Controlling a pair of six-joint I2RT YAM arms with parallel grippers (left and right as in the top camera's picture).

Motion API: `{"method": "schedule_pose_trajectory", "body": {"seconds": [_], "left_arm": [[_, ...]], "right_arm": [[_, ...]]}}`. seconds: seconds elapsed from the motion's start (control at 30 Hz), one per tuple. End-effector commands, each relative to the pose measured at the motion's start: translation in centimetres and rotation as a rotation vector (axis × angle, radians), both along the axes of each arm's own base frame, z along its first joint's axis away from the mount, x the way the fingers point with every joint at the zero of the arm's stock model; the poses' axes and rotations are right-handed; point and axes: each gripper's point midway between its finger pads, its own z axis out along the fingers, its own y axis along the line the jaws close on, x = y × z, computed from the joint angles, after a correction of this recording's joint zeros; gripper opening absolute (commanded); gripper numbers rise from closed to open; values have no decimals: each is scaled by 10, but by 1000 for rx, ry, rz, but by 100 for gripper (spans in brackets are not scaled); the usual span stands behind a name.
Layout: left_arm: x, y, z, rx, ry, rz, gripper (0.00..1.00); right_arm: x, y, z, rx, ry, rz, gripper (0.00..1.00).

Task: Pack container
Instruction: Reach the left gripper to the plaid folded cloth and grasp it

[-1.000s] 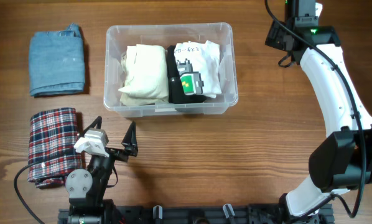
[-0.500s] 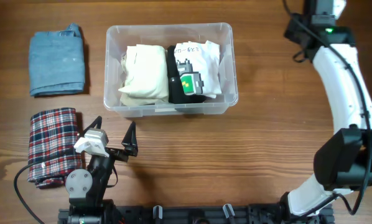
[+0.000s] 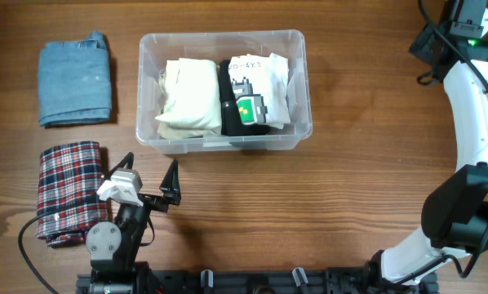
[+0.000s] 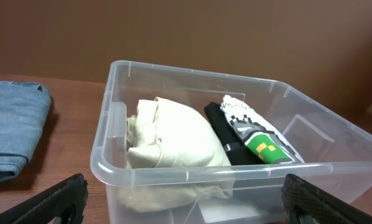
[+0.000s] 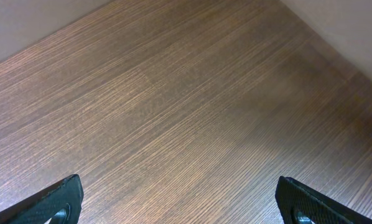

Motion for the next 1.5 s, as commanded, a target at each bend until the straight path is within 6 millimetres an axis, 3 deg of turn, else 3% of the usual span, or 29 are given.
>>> {"method": "schedule_pose_trajectory", "body": {"seconds": [0.0, 0.2, 0.23, 0.47, 0.57, 0.6, 0.7, 0.77, 1.0, 1.17, 1.37, 1.47], "left_arm": [[0, -1, -2, 19, -5, -9, 100], [-1, -4, -2, 9, -3, -26, 100], [-2, -8, -1, -69, 13, -45, 100], [-10, -17, 48, -140, -104, -107, 100], [-19, -17, 85, -127, -146, -109, 100], [-24, -16, 101, -122, -128, -102, 100], [-27, -13, 124, -52, -67, -81, 100], [-23, 2, 134, -28, 68, 15, 100], [-24, 89, 112, 163, 668, 504, 100], [-18, 112, 93, 272, 822, 619, 100], [-53, 164, 77, 558, 1054, 914, 100], [-53, 170, 65, 561, 1133, 945, 100]], "right_arm": [[2, 3, -9, 13, 17, 9, 100], [2, 3, -9, 13, 16, 9, 100], [2, 3, -9, 13, 16, 9, 100], [2, 3, -9, 15, 16, 10, 100], [2, 3, -10, 15, 16, 10, 100], [2, 3, -10, 15, 16, 10, 100], [2, 3, -10, 15, 16, 10, 100], [2, 3, -10, 15, 16, 10, 100], [2, 3, -10, 15, 16, 10, 100], [2, 3, -10, 15, 16, 10, 100], [2, 3, -10, 15, 16, 10, 100], [2, 3, -10, 15, 16, 10, 100]]}}
